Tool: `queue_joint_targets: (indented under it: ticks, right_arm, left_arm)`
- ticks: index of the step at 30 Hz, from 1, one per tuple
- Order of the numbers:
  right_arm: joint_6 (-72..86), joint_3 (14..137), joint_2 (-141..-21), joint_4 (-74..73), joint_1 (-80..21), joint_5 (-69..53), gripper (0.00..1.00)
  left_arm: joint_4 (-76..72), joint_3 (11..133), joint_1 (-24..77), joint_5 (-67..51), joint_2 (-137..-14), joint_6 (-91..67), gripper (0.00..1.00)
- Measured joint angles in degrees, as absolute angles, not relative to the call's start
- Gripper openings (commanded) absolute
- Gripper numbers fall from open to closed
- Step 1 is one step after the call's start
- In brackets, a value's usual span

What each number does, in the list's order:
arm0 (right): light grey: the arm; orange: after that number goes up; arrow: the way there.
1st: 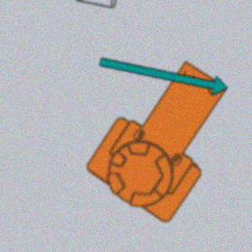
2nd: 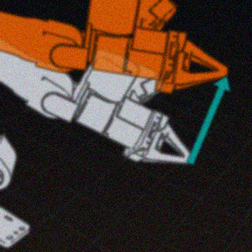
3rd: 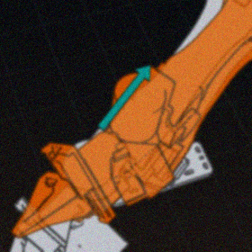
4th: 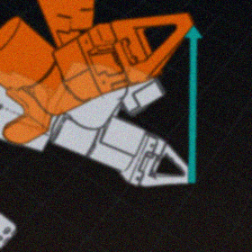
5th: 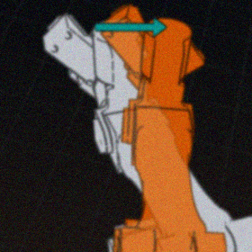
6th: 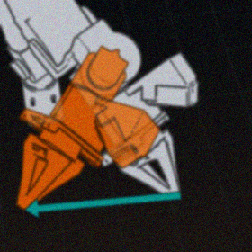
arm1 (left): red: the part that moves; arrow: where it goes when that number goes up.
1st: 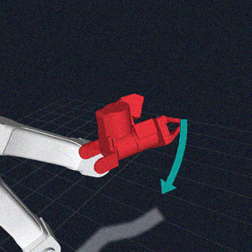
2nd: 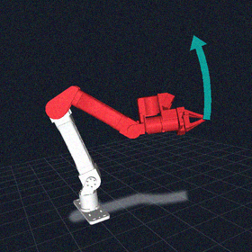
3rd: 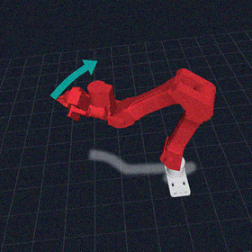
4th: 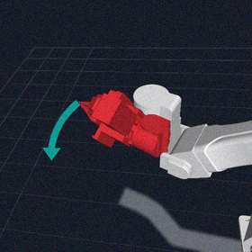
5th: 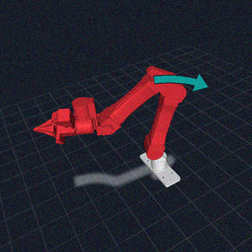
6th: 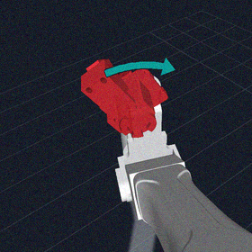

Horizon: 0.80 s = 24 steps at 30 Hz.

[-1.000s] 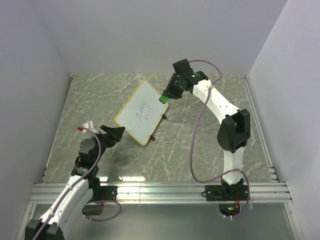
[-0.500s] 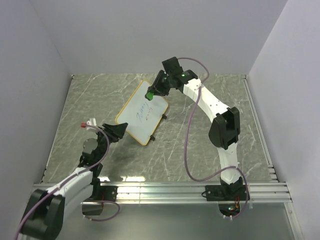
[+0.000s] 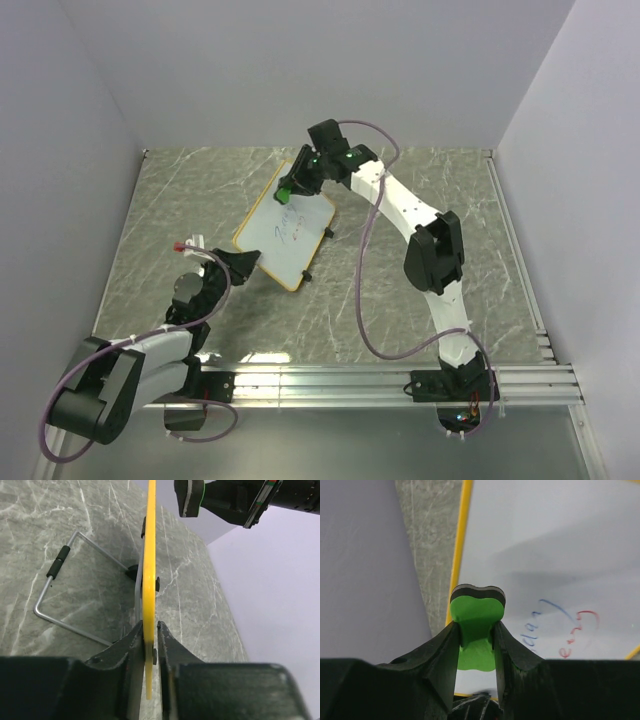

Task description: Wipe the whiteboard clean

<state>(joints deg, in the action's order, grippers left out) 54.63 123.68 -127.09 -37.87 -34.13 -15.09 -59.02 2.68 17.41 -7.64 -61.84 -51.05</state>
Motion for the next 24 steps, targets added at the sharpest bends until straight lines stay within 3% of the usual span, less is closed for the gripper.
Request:
queue_joint_targets:
  ticks: [1,7,24]
  right_arm:
    - [54.7,123.6,-127.1,-37.4,-34.7,-15.1,0.0]
    - [55.9,119.6,-127.2,-34.5,-37.5,-14.7,0.0]
    - [54.2,99.6,-120.3,-28.2,-38.3,-9.8,0.0]
  left_arm:
    - [-59.0,2.7,17.4,-7.7,-61.8,-50.7,0.13]
    - [-58.8,2.7,17.7,-7.7,-62.2,-49.6,0.02]
    - [-61.5,2.7,18.7,-4.4,-66.2,-49.6,0.01]
